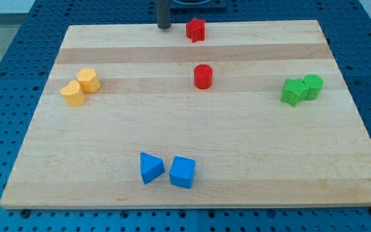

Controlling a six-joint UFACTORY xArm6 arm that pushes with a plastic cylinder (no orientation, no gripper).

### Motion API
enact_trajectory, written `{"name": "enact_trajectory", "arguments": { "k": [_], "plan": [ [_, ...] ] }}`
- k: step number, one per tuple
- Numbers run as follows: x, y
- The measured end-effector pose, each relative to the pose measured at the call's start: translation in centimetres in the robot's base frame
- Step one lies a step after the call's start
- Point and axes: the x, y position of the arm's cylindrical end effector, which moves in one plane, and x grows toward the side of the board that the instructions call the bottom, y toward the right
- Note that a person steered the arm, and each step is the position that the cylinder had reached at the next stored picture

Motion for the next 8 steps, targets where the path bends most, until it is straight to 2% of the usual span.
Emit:
{"name": "enact_trajectory", "arguments": {
  "k": [4,6,8],
  "plan": [
    [0.2,8.0],
    [0.2,9.1],
    [4.2,8.7]
  ]
}}
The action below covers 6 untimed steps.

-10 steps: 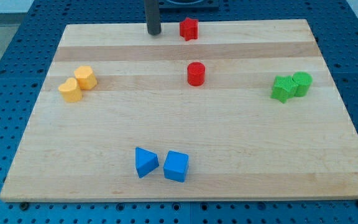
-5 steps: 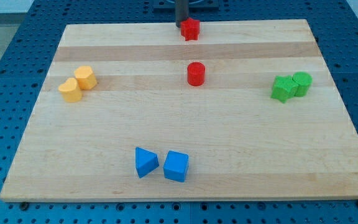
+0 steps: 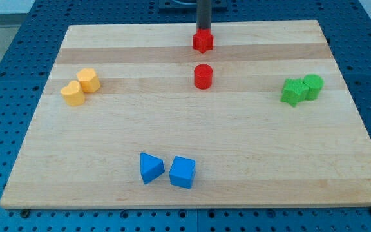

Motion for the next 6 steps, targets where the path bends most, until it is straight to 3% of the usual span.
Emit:
{"name": "enact_trajectory", "arguments": {
  "k": [3,6],
  "plan": [
    [5.2,-3.5],
    [4.8,-3.1]
  ]
}}
